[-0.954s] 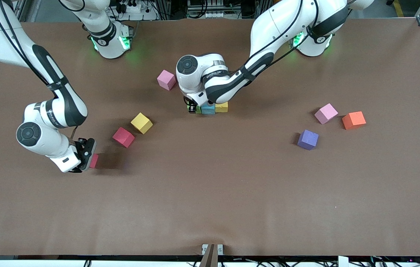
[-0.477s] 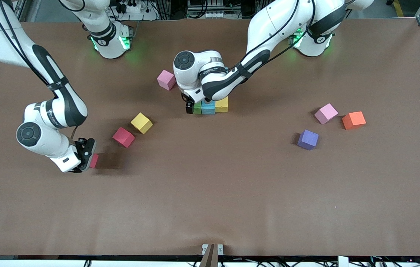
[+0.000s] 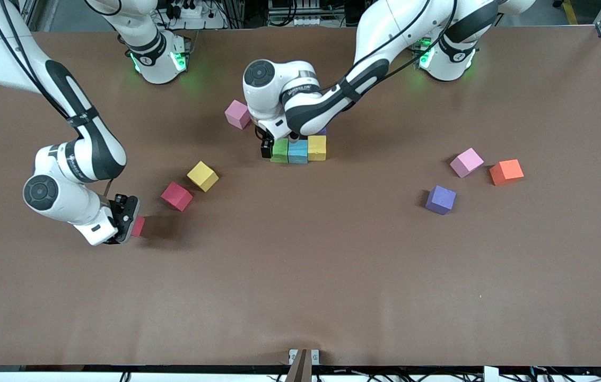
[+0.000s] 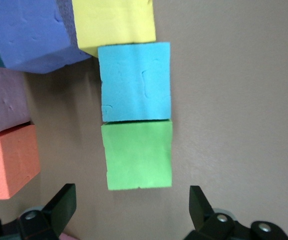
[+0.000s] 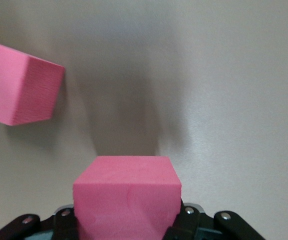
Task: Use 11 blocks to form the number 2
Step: 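Open the left gripper off the green cube while the right gripper carries pink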
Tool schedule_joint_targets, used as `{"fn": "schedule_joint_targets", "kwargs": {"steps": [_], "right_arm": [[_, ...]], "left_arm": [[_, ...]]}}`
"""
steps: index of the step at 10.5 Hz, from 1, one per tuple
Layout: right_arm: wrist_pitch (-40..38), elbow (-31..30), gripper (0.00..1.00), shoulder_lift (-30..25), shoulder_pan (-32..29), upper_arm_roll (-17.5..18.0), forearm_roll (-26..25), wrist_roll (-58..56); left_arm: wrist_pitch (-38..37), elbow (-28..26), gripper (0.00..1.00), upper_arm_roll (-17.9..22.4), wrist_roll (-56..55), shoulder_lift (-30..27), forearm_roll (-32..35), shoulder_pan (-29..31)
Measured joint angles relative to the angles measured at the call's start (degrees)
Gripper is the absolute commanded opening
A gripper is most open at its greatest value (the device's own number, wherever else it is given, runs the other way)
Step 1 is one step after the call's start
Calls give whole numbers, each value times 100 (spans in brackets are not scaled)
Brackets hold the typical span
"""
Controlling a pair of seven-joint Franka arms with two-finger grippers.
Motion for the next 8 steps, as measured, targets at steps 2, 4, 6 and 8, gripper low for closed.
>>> {"fn": "schedule_joint_targets", "kwargs": {"steps": [2,4,6,8], "right_arm": [[-352,12,51,-217,4,215,87,258],[-669,22,51,-421,6,450,112,653],[-1190,38,52,-689,1,843,329,1210],[-1519,38,52,-944,-8,1288,562,1827]], "left_arm": [[-287,11,100,-133,195,-231,0,206],[-563,13,100,-466,405,-377,65,701],[-767,20,100,-597,707,-605,103,1157],[-915,25,100,-767,1379,-848,33,1757]]}}
